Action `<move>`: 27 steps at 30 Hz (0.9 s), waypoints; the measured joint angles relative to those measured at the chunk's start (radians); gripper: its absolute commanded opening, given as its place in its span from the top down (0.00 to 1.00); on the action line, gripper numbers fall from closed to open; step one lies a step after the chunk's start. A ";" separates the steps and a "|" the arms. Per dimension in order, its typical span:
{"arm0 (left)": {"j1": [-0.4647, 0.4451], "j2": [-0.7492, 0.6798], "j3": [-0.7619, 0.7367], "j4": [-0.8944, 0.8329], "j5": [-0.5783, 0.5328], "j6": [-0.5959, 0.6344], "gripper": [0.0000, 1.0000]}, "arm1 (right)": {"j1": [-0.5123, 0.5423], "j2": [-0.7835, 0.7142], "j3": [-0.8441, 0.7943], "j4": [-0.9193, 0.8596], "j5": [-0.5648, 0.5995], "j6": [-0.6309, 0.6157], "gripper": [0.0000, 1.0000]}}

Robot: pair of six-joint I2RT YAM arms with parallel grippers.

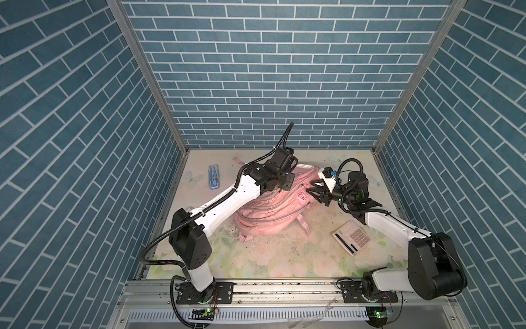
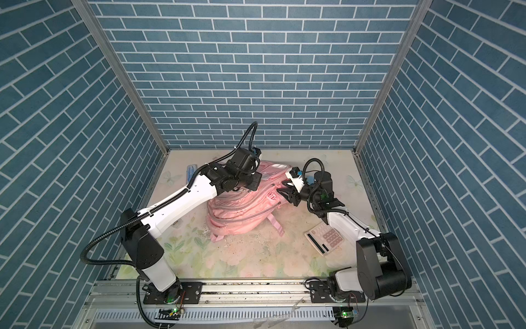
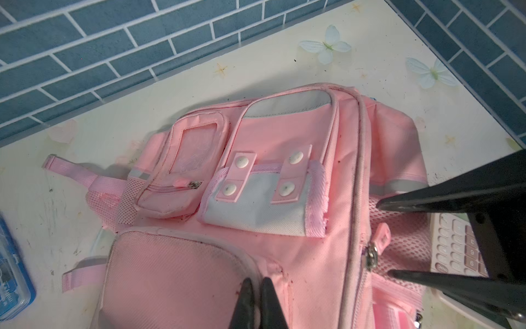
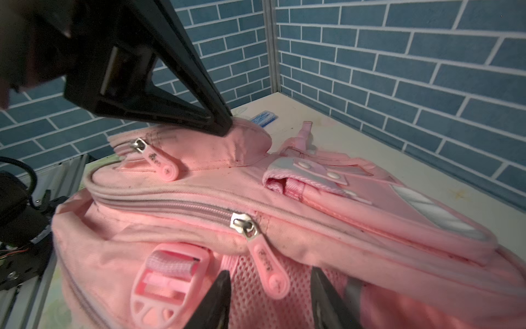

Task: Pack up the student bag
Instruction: 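Grasp the bag's top edge with left gripper while right gripper grasps a zipper pull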

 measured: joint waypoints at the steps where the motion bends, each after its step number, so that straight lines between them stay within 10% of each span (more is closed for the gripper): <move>1: 0.000 0.000 -0.001 0.001 0.000 0.003 1.00 | 0.000 0.010 0.005 -0.006 -0.021 0.000 0.57; 27: 0.001 0.000 -0.018 0.017 -0.006 0.020 1.00 | -0.002 0.159 0.075 -0.019 -0.220 0.057 0.86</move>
